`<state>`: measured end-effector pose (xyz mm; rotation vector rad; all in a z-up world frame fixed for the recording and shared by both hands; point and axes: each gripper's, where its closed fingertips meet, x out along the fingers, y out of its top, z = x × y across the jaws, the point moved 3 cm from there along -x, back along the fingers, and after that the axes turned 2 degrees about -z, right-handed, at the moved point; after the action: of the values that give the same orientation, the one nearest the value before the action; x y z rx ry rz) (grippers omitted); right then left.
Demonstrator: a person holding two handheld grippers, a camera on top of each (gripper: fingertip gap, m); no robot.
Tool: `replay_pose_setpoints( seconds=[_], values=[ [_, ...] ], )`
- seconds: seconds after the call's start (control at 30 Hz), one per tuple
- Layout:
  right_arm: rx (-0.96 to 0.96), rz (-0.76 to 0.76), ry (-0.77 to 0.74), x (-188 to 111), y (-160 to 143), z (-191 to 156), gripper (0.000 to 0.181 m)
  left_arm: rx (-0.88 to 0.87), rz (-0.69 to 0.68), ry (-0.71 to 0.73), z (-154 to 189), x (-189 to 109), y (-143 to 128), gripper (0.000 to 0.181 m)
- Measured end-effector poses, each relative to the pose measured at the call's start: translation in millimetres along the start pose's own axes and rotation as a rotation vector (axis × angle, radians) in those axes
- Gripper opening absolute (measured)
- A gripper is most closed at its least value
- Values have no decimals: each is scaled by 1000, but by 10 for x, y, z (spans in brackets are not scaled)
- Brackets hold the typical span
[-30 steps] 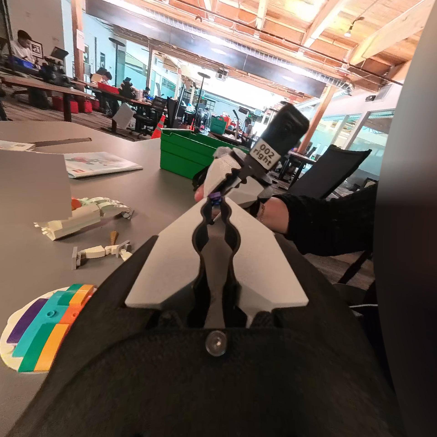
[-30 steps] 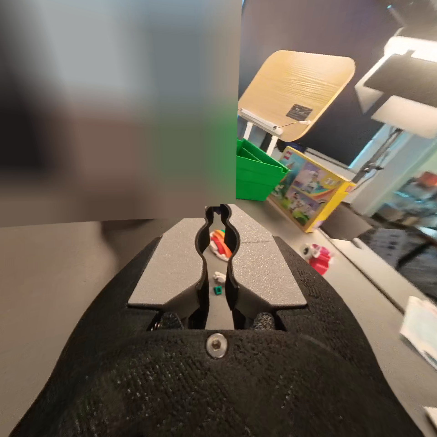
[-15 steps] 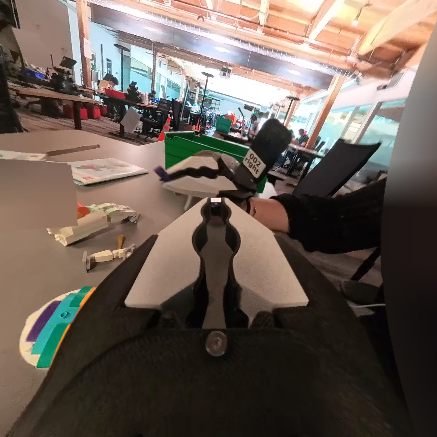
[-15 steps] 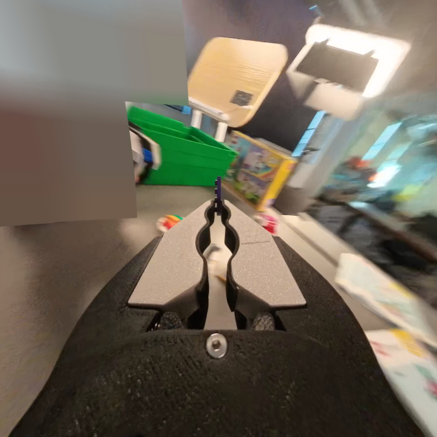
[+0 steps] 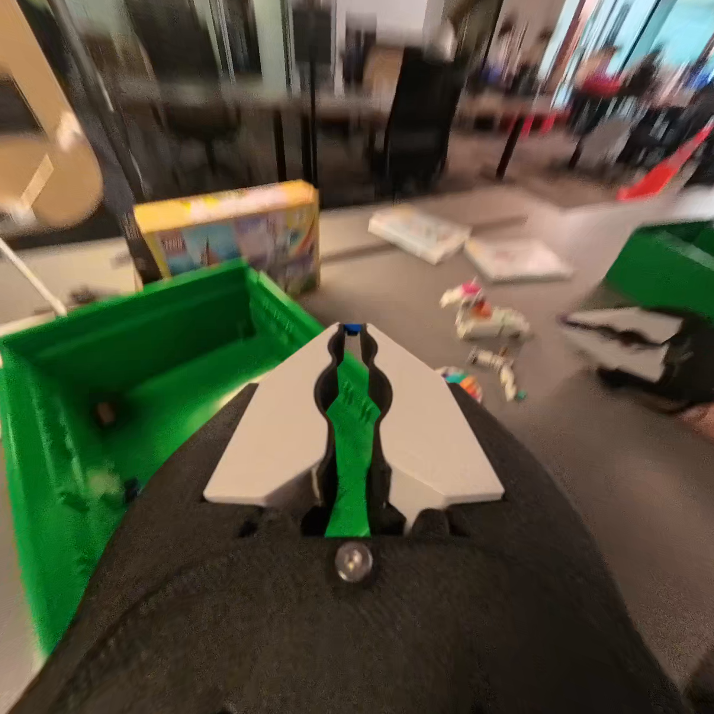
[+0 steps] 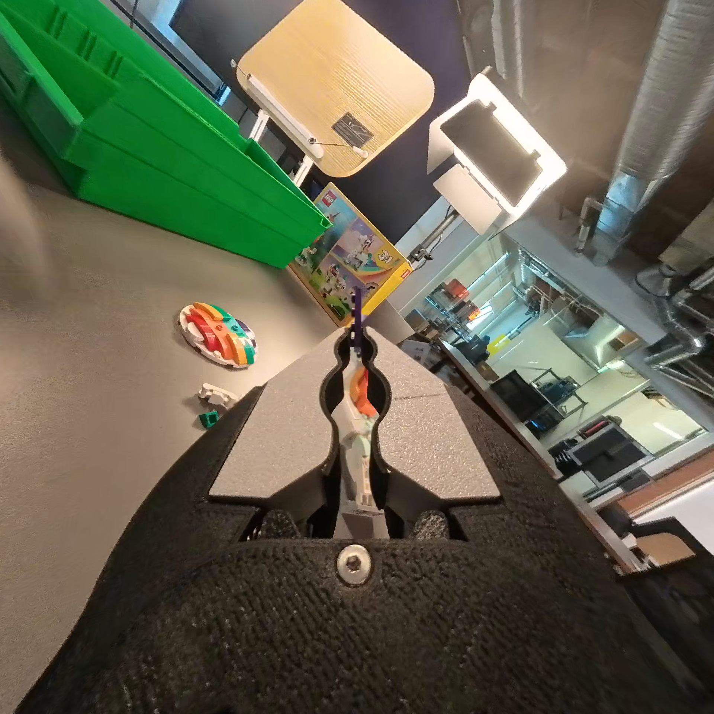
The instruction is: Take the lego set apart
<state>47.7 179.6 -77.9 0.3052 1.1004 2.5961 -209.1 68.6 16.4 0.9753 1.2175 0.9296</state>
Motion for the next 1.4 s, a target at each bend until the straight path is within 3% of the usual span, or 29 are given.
replay_pose_setpoints(
  seconds=[0.2, 0.33, 0.43, 0.77, 0.93, 1.4],
  values=[
    [-5, -1, 11, -4, -1, -11, 3, -11, -664, 19, -669, 435, -680, 7],
    [-14, -2, 4, 0, 3, -5, 3, -16, -962, 70, -903, 540, -1010, 7],
    [-9, 1, 6, -1, 8, -4, 3, -43, -1089, 92, -1034, 561, -1162, 7],
    [-20, 15, 33, 6, 40, -53, 3, -183, -1189, 164, -1247, 542, -1337, 8],
    [-28, 11, 26, 9, 44, -50, 3, -230, -1180, 184, -1295, 525, -1375, 29],
    [-32, 6, 45, 8, 40, -79, 3, -436, -1103, 51, -1204, 625, -1326, 53]
  ],
)
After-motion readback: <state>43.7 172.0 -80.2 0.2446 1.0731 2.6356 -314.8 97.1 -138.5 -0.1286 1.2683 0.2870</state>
